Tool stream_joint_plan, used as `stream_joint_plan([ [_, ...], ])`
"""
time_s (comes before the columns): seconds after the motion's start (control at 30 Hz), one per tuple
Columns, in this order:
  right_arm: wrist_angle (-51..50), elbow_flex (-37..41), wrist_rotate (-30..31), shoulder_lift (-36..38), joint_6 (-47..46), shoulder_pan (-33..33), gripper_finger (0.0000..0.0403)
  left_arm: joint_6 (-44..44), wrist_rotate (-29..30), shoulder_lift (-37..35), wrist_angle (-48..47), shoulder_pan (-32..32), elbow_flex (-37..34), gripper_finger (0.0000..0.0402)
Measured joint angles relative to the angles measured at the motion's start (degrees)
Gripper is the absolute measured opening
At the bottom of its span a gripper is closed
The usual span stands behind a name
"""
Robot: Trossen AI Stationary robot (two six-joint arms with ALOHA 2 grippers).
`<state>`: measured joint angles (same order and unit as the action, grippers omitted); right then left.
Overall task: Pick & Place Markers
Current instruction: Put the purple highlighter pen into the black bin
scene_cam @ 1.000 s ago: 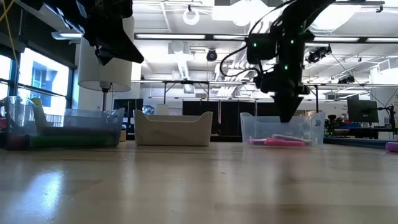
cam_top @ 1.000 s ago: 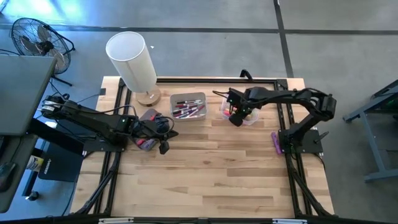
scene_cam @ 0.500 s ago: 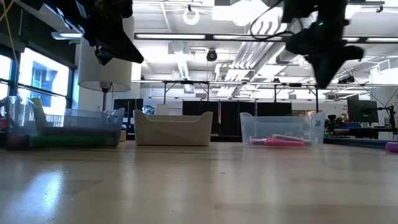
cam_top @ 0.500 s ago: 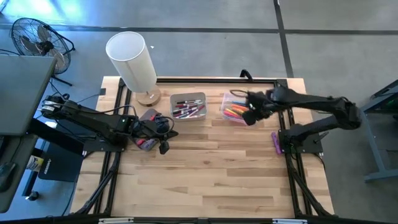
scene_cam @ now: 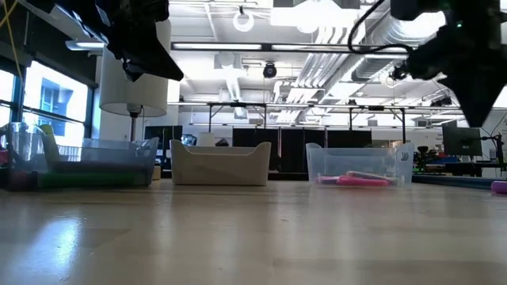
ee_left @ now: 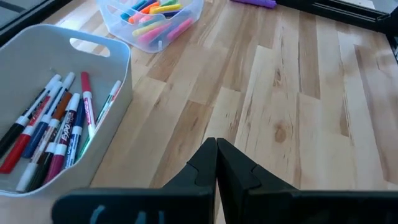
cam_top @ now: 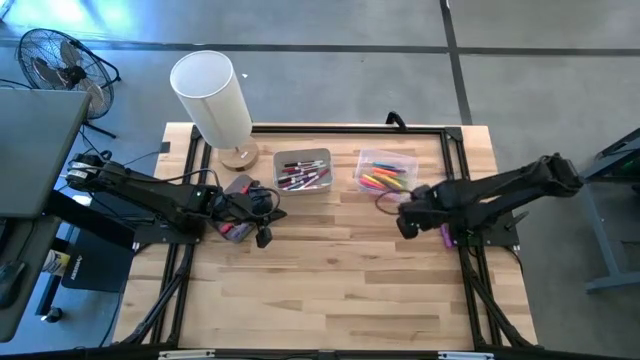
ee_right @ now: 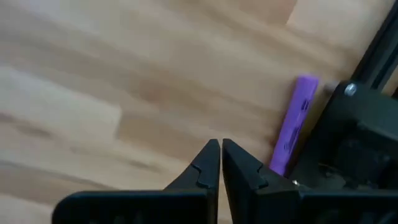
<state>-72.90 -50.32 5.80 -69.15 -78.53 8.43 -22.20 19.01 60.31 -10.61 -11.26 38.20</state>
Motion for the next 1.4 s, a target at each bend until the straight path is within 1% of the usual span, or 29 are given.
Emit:
stream_joint_plan([
  [0.1,-0.27,1.01,-2.42,-2.01,2.4,1.21,0.0011,1.02,0.08,0.0,0.02,0.02,0.0,0.0001],
  [0.23,-0.35,3.75,-3.4,-4.83,7.18,-0.04,0.0031,1.0,1.31,0.8,0.43,0.02,0.0,0.0001],
  [0.3,-0.33,5.43,-5.18,-6.06,10.65,-1.42,0.0052,0.97,1.78,1.26,-0.13,0.02,-0.07,0.0001],
  [0.4,-0.21,8.18,-5.76,-7.37,16.46,-3.75,0.009,0.97,1.24,1.64,0.46,0.02,-0.07,0.0001],
  [0.47,-0.14,9.7,-4.66,-7.66,20.36,-5.51,0.0117,0.96,1.11,2.22,0.15,0.02,-0.07,0.0001],
  [0.57,2.85,11.19,-2.27,-7.42,24.71,-8.47,0.015,0.95,1.09,3.38,0.11,0.02,-0.07,0.0001],
  [0.7,5.04,12.65,-2.02,-7.4,29.36,-13.36,0.0176,0.93,1.04,3.72,0.16,0.02,-0.07,0.0001],
  [0.83,7.41,14.62,-3.28,-7.4,29.61,-17.86,0.0176,0.7,1.0,3.72,0.2,0.02,-0.07,0.0001],
  [1.0,11.22,17.54,-3.39,-7.4,31.92,-20.89,0.0164,0.55,1.0,3.72,0.2,0.02,-0.07,0.0001],
  [1.2,13.26,19.67,-4.07,-7.38,32.51,-22.35,0.015,-0.6,0.99,3.72,0.2,0.02,-0.07,0.0001],
  [1.4,12.53,18.49,-8.6,-7.38,33.22,-22.32,0.0147,-0.58,1.36,3.72,0.2,0.04,-0.04,0.0001],
])
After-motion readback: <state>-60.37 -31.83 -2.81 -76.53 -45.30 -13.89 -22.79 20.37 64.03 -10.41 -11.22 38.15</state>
